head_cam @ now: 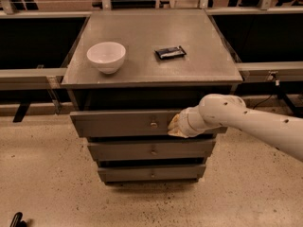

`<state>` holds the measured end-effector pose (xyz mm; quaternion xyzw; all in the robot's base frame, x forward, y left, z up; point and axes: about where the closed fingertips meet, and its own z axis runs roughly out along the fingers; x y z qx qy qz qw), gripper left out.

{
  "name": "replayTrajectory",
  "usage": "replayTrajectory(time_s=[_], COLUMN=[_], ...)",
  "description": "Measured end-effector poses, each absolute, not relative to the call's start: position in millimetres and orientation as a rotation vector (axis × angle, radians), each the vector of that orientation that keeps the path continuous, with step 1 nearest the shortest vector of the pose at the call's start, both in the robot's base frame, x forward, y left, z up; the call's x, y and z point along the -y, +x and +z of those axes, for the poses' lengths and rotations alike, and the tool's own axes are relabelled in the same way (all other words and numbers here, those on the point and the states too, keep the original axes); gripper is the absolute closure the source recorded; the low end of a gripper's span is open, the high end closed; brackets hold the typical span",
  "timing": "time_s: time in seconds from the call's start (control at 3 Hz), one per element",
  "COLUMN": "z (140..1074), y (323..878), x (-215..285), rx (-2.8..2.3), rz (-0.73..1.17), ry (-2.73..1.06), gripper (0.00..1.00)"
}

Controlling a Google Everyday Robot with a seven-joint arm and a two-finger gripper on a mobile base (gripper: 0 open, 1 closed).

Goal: Close top drawer

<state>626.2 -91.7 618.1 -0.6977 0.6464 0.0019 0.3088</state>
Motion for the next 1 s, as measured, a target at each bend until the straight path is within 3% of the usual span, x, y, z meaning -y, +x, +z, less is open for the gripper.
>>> replayTrajectory(time_s=[0.33, 0.67, 1.0], z=[616.3, 613.5, 613.5], y=[630.4, 628.6, 621.5], x=[93.0, 93.4, 91.7], rx=[-1.716, -1.721, -1.721], rz=[-0.025, -0.031, -0.031], ry=[-1.83, -1.827, -1.827], gripper=[0.31, 0.08, 0.0])
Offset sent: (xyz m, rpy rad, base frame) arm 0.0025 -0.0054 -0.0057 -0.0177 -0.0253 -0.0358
